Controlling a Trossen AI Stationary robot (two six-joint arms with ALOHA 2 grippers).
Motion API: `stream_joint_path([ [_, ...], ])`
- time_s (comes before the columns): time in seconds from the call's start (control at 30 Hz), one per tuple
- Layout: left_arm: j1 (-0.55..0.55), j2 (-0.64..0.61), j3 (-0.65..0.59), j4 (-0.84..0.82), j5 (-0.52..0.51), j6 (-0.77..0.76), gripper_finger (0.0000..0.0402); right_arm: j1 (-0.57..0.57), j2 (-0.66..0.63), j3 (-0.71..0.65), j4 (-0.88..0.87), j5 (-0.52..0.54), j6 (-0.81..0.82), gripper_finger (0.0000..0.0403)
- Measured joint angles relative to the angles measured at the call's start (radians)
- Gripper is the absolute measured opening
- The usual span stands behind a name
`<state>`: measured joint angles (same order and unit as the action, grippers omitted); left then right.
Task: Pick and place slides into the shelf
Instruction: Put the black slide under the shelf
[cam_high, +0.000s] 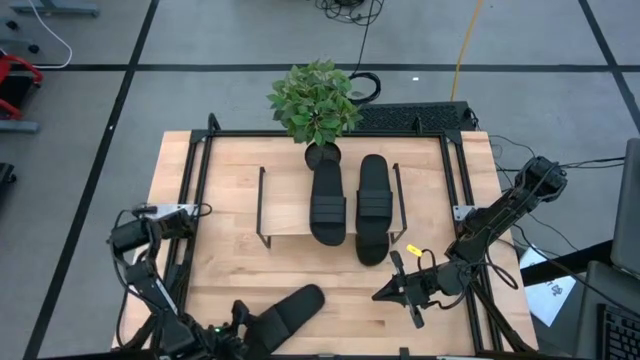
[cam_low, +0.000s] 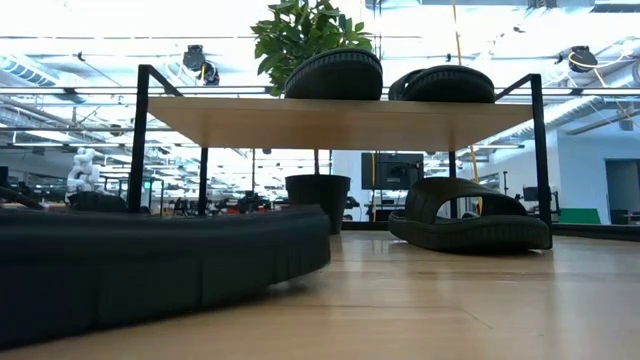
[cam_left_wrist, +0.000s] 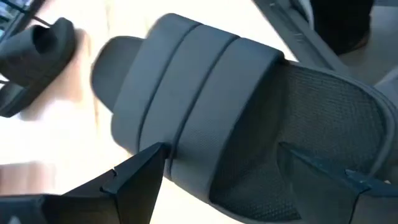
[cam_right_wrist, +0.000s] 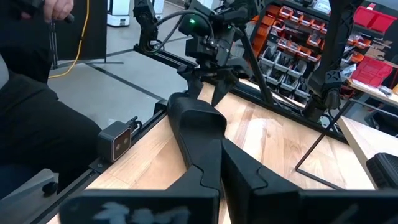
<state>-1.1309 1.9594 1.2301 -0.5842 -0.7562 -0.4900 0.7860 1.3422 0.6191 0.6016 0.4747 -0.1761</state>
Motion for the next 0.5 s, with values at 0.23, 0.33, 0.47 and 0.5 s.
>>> stream_joint_path([
  [0.23,0.018,-0.027,0.0,0.0,-0.017,0.04,0.0317,0.0,0.0,0.0,-0.001,0.001,0.0,0.0],
  [0.33,0.024,-0.028,0.0,-0.001,-0.052,0.086,0.0317,0.0,0.0,0.0,-0.009,0.002,0.0,0.0],
  [0.47,0.063,-0.028,0.0,-0.004,-0.034,0.124,0.0317,0.0,0.0,-0.004,-0.007,0.001,0.005,0.0],
  [0.5,0.074,-0.028,0.0,-0.007,-0.029,0.122,0.0317,0.0,0.0,-0.007,-0.007,0.001,0.013,0.0],
])
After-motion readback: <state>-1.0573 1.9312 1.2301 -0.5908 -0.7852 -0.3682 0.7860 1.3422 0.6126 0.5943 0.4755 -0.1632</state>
